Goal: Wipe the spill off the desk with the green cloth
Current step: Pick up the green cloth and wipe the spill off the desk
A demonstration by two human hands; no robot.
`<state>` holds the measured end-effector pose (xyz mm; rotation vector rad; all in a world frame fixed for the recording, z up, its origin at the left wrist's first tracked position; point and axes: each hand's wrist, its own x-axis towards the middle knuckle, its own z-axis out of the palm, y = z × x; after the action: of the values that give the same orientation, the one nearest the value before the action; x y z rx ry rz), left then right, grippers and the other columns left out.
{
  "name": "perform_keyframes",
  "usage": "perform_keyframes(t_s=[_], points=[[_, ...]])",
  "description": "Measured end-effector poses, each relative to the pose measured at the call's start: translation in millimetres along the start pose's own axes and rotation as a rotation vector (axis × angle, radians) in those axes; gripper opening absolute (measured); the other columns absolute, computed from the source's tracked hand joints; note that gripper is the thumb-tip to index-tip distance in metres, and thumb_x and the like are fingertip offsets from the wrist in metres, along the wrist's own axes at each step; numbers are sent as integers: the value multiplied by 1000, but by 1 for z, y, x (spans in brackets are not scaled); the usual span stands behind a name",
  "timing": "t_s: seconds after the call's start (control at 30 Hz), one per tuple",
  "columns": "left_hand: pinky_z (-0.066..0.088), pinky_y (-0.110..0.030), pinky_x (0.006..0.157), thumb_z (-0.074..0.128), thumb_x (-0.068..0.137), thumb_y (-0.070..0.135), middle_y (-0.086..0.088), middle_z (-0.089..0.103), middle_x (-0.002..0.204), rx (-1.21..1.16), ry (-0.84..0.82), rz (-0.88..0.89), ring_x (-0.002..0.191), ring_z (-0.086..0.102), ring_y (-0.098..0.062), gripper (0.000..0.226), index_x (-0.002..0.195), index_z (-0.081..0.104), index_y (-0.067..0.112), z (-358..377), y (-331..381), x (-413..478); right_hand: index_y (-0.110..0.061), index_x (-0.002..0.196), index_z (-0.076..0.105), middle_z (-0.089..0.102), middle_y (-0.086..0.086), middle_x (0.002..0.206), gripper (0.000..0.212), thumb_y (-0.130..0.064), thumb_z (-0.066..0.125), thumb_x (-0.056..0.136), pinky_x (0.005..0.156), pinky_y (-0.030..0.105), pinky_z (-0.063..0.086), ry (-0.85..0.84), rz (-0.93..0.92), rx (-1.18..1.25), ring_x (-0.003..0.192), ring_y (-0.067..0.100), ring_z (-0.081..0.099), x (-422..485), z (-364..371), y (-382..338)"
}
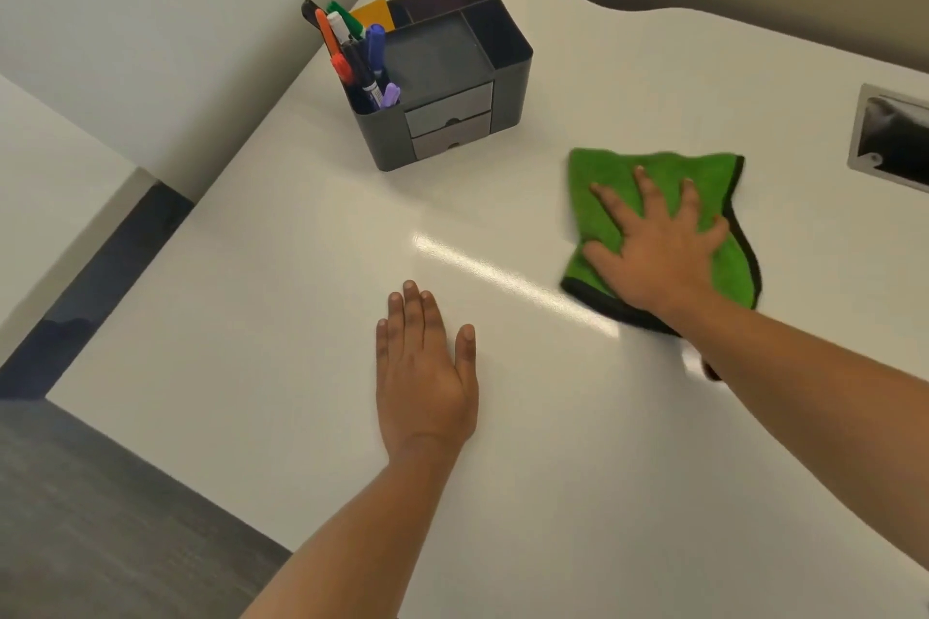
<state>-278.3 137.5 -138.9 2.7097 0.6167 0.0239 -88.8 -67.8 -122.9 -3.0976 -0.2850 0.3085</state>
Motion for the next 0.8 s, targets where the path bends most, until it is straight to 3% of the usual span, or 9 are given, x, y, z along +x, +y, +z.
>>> perform_keyframes(t_s=[0.1, 0.2, 0.4, 0.57, 0.67, 0.8], points=[[-3, -32, 121, -3, 96, 52, -1, 6, 164, -1, 7, 4, 149, -4, -12, 73, 153, 14, 12, 1, -1, 1, -57, 150, 17, 14, -2, 169, 77, -78, 22, 77, 109, 78, 13, -12, -132, -26, 149, 48, 8, 5, 1, -49], [1, -33, 121, 5, 99, 39, -2, 11, 163, -41, 21, -3, 149, 2, -12, 62, 152, 19, 11, 1, -1, 0, -55, 150, 25, 22, 0, 168, 73, -73, 31, 80, 110, 73, 15, 12, -318, -23, 149, 47, 13, -45, 10, -76], [2, -30, 121, 9, 98, 33, 0, 16, 162, -92, 48, -16, 149, 5, -10, 59, 151, 24, 11, 0, -2, 0, -54, 151, 29, 26, -4, 166, 84, -67, 56, 72, 111, 74, 16, -28, -445, 77, 153, 39, 12, -237, 54, -24], [2, -32, 121, 9, 97, 32, -1, 14, 163, -74, 38, -8, 149, 4, -11, 60, 151, 23, 10, -2, 0, 0, -53, 151, 29, 31, -5, 165, 94, -75, 59, 65, 108, 74, 21, -70, -200, 32, 152, 43, 15, -281, 49, 76], [2, -33, 121, 11, 98, 30, -3, 14, 163, -50, 32, -3, 150, 5, -14, 59, 151, 22, 8, -2, 1, 0, -53, 152, 25, 25, -5, 167, 87, -79, 46, 71, 107, 75, 23, -47, 39, 2, 150, 48, 15, -231, 34, 101], [4, -35, 121, 18, 101, 24, -5, 16, 162, -31, 32, 6, 150, 7, -18, 53, 151, 22, 7, -1, 1, 0, -54, 151, 20, 16, -8, 169, 83, -83, 30, 74, 108, 75, 19, 21, 282, 56, 149, 47, 8, -143, 20, 81]])
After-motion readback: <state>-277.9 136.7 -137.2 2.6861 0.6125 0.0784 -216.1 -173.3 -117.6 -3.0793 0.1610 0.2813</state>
